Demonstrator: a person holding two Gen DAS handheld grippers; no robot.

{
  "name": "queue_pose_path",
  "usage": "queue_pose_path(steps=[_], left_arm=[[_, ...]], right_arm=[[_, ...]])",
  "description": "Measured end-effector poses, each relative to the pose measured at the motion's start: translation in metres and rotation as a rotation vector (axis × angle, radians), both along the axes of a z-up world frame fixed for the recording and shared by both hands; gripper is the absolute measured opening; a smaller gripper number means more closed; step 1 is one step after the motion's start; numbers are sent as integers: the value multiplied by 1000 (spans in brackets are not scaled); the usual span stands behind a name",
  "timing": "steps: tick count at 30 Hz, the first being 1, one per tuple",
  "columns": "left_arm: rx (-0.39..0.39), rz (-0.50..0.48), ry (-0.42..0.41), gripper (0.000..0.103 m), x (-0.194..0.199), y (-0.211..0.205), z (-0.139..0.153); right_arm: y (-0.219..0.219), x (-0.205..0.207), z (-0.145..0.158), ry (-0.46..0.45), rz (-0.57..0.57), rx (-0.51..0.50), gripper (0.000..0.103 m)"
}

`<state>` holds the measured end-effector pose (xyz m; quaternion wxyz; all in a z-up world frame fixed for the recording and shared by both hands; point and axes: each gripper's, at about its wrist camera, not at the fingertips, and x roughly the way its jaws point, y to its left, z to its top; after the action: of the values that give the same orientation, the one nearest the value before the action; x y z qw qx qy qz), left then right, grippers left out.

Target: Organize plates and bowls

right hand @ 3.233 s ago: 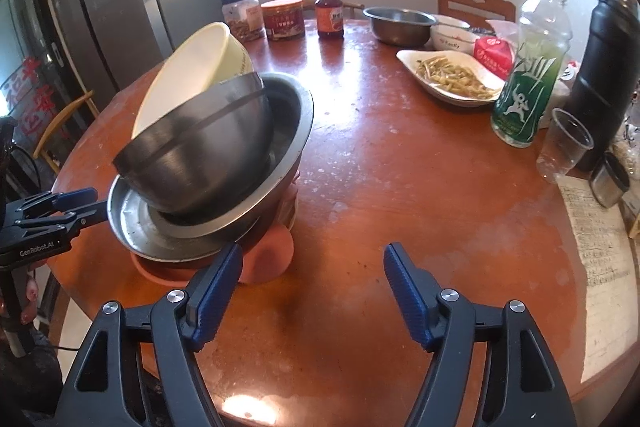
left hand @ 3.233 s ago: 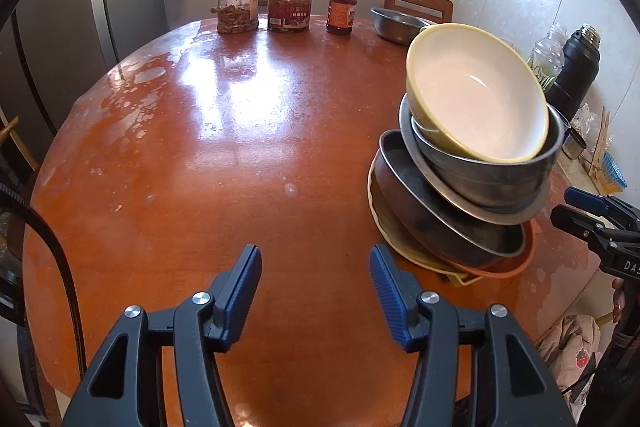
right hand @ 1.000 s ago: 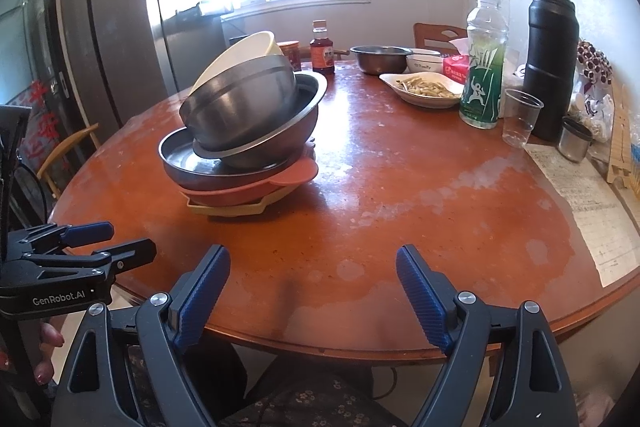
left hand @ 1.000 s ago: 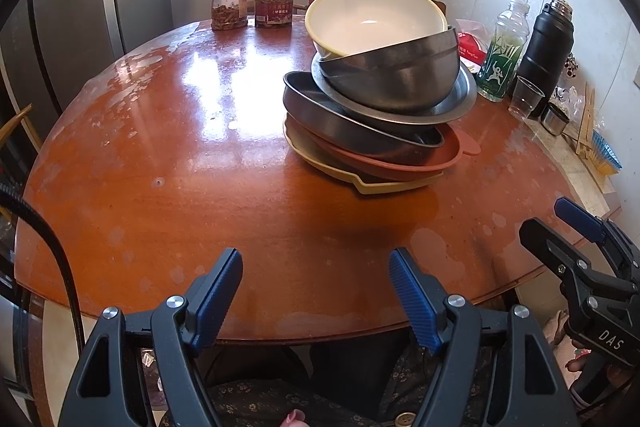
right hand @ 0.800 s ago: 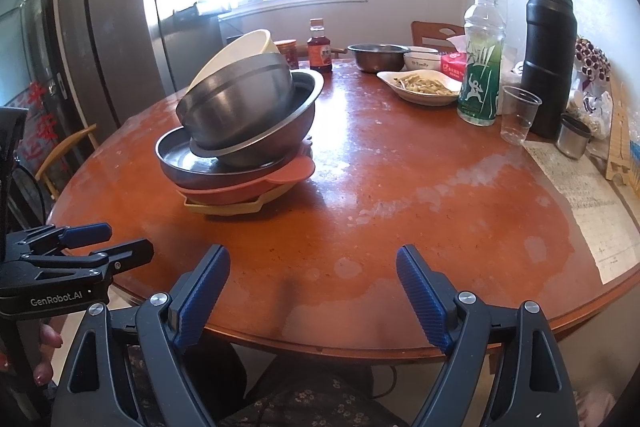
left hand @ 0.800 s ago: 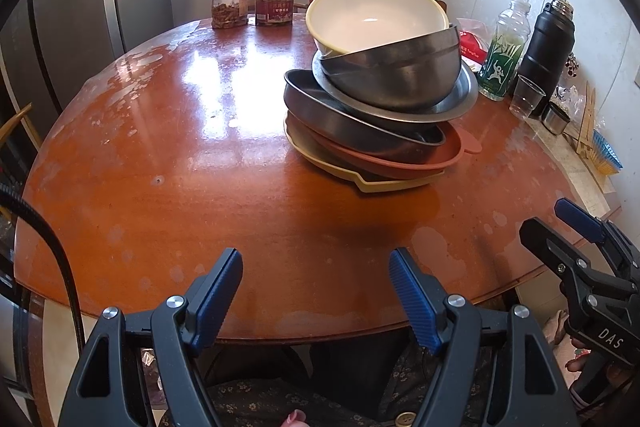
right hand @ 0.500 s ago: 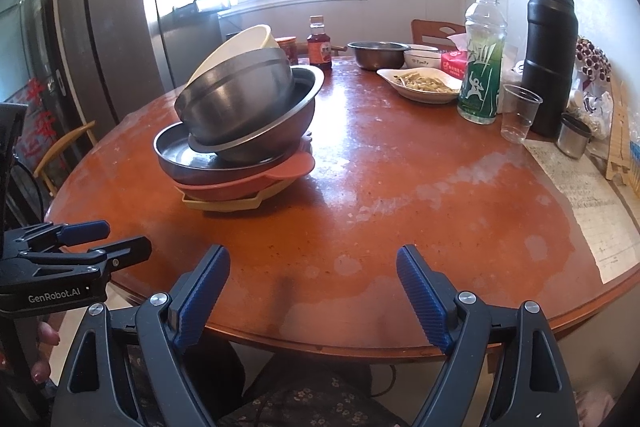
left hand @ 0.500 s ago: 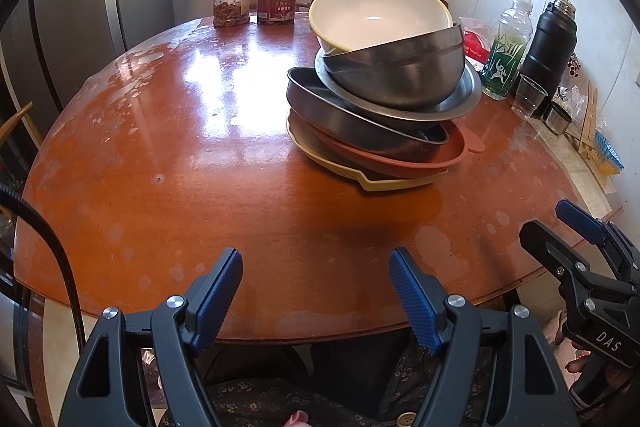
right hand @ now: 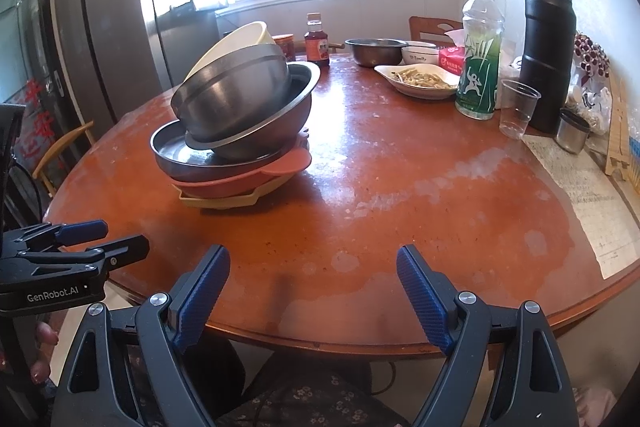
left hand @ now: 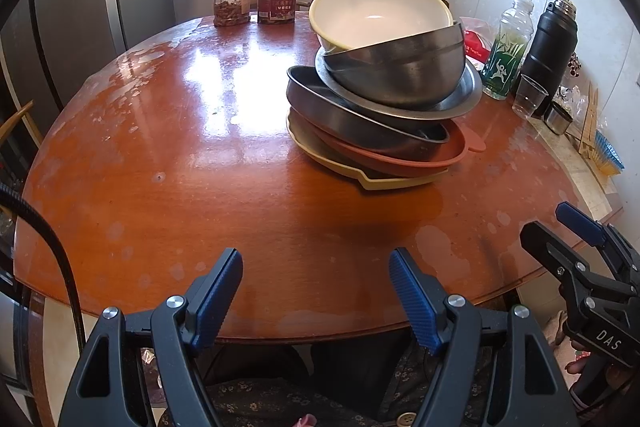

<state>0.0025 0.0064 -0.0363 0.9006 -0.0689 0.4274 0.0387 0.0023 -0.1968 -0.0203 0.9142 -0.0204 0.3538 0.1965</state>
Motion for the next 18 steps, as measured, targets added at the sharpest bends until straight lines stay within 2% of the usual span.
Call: queue_pose_path(steps=[18], left_arm=[[6,4,1,75,0,0,-2]], right_arm=[[-1,0,-1,4,-11,-2,86]])
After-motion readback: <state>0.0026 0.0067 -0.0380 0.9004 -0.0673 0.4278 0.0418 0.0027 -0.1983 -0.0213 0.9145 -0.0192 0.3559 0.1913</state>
